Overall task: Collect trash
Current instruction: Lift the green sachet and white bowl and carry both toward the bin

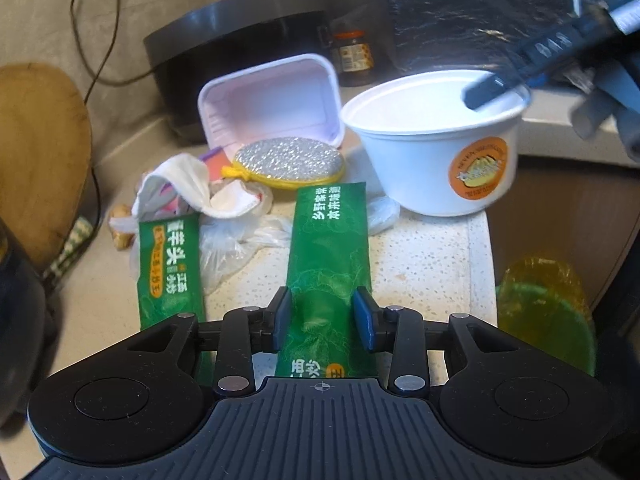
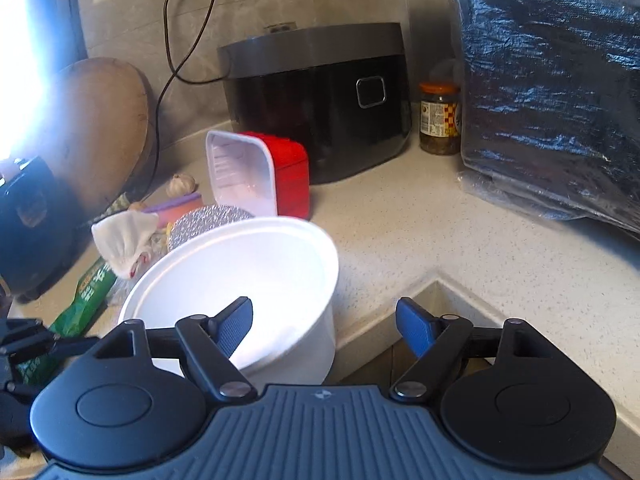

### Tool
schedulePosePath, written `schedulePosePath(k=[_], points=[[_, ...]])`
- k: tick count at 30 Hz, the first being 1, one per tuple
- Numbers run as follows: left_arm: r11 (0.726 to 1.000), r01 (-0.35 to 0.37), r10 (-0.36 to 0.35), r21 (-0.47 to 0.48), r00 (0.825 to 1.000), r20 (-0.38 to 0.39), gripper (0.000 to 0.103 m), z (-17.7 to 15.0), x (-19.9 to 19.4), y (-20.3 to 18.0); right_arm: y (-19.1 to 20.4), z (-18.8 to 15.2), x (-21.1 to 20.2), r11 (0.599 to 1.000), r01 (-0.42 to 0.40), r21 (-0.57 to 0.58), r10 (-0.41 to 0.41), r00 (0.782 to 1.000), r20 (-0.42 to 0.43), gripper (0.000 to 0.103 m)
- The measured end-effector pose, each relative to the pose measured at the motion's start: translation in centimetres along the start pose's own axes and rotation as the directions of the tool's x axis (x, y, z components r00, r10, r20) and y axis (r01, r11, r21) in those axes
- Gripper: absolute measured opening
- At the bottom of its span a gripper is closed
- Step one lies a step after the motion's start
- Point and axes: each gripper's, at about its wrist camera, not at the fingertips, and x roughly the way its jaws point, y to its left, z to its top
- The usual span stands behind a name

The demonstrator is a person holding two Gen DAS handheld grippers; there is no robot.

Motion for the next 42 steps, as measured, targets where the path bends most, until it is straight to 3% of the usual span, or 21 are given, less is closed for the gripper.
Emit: schedulePosePath(k=[4,8,11,12,13,14,15,17,20,24,30,36,42], points=[[0.997,0.012,-0.015,-0.076,0.999,-0.035,0.046,0.4,0.4,1.2,0.3,-0.3,-0.3,0.999,0.028,0.043,-0.027,0.999,-0.027,0.098],[0.991,0.016,-0.020,-0.135,0.999,-0.033,0.049,0.1,0.7,1.9,0.5,0.4,-0.7,0.999,-0.011,0.038,0.010,1.000,0.011,0.099],[0.976,0.062,-0.071,-0.208,0.997,-0.038,0.048,0.1,1.1,2.8,0.5,1.1,0.8,0.996,-0.017,0.086,0.021,0.999,-0.044,0.094],[0.976,0.072,-0.081,-0.205,0.996,-0.033,0.047,-0.1,1.0,2.9,0.5,1.2,1.5,0.995,-0.023,0.102,0.030,0.997,-0.072,0.089],[0.977,0.080,-0.087,-0.197,0.996,-0.023,0.042,-0.3,0.7,2.9,0.5,1.0,2.1,0.994,-0.030,0.108,0.041,0.994,-0.104,0.068],[0.977,0.087,-0.091,-0.193,0.996,-0.011,0.035,-0.5,0.5,2.8,0.6,0.8,2.6,0.994,-0.026,0.106,0.041,0.990,-0.138,0.038],[0.976,0.087,-0.090,-0.198,0.996,-0.005,0.031,-0.7,0.3,2.7,0.7,0.5,2.8,0.994,-0.028,0.104,0.044,0.987,-0.155,0.014],[0.973,0.091,-0.091,-0.213,0.996,0.013,0.022,-0.4,-0.5,2.5,0.4,0.0,2.5,0.992,-0.058,0.112,0.076,0.983,-0.166,0.005],[0.977,0.111,-0.096,-0.183,0.992,0.087,0.022,0.3,-2.5,1.3,-0.4,-0.6,0.6,0.989,-0.084,0.122,0.101,0.984,-0.145,0.006],[0.986,0.138,-0.125,-0.096,0.983,0.134,0.021,1.5,-4.8,-2.4,-2.0,-2.1,-3.0,0.995,-0.056,0.086,0.065,0.992,-0.105,0.005],[0.978,0.207,-0.201,-0.020,0.966,0.162,0.020,1.7,-6.0,-8.9,-6.4,-6.9,-5.8,0.996,0.063,0.069,-0.055,0.992,-0.111,0.005],[0.949,0.316,-0.315,0.007,0.944,0.099,0.019,0.1,-3.4,-15.3,-12.0,-15.0,-5.2,0.971,0.217,0.096,-0.198,0.965,-0.174,0.005],[0.897,0.433,-0.432,-0.087,0.901,0.026,0.018,-2.5,1.5,-18.5,-17.4,-21.6,-3.5,0.934,0.318,0.163,-0.269,0.926,-0.266,0.005]])
